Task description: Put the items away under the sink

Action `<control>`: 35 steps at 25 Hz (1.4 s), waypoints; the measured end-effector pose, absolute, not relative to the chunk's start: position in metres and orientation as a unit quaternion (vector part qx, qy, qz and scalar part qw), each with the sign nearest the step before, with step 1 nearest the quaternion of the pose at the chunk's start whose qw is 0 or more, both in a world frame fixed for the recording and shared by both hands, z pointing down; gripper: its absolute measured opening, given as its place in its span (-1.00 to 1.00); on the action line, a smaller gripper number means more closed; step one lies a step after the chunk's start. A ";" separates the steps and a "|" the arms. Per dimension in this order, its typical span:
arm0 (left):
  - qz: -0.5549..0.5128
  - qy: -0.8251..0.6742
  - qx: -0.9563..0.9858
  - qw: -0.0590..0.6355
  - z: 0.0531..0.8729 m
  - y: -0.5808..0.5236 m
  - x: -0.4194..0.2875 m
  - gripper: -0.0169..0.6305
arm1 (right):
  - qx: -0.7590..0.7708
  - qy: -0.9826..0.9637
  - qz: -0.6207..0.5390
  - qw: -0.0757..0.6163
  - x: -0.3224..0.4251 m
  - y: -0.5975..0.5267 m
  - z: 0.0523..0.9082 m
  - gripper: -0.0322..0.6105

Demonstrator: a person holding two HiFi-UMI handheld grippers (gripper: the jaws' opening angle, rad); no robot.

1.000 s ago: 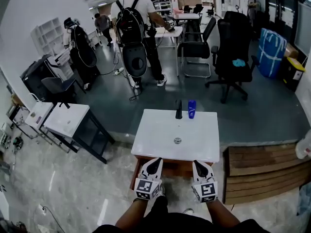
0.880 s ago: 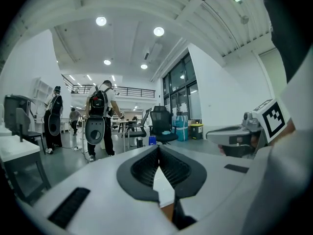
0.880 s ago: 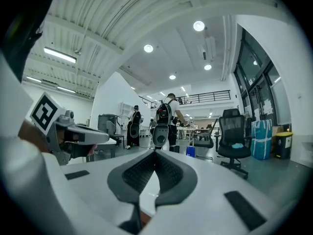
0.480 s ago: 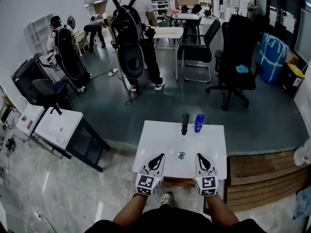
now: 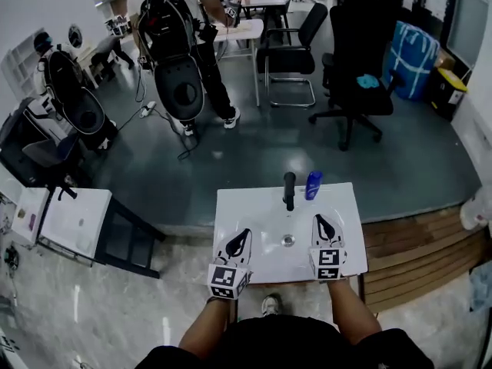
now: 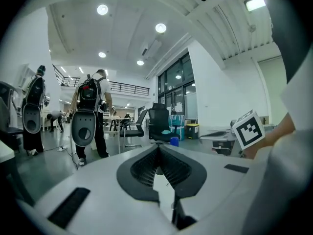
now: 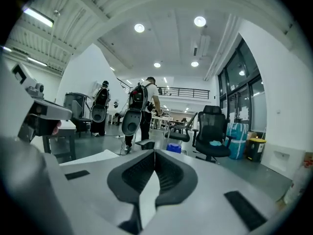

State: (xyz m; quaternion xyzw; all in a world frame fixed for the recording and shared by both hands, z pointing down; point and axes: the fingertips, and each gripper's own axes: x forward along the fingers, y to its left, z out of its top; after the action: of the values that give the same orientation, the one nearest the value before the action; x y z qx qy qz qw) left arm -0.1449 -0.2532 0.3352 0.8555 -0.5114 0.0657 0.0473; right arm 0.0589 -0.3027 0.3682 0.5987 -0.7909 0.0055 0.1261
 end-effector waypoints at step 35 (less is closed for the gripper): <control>0.108 -0.514 0.849 0.065 0.374 -0.328 -0.168 -0.89 | 0.670 -0.707 0.141 0.177 0.084 -0.476 0.473 0.35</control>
State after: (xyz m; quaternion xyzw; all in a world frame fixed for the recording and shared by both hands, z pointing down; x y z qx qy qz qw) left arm -0.1683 -0.3281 0.3740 0.8487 -0.5136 0.1075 0.0653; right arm 0.0843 -0.4763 0.4733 0.6697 -0.7074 0.1415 0.1766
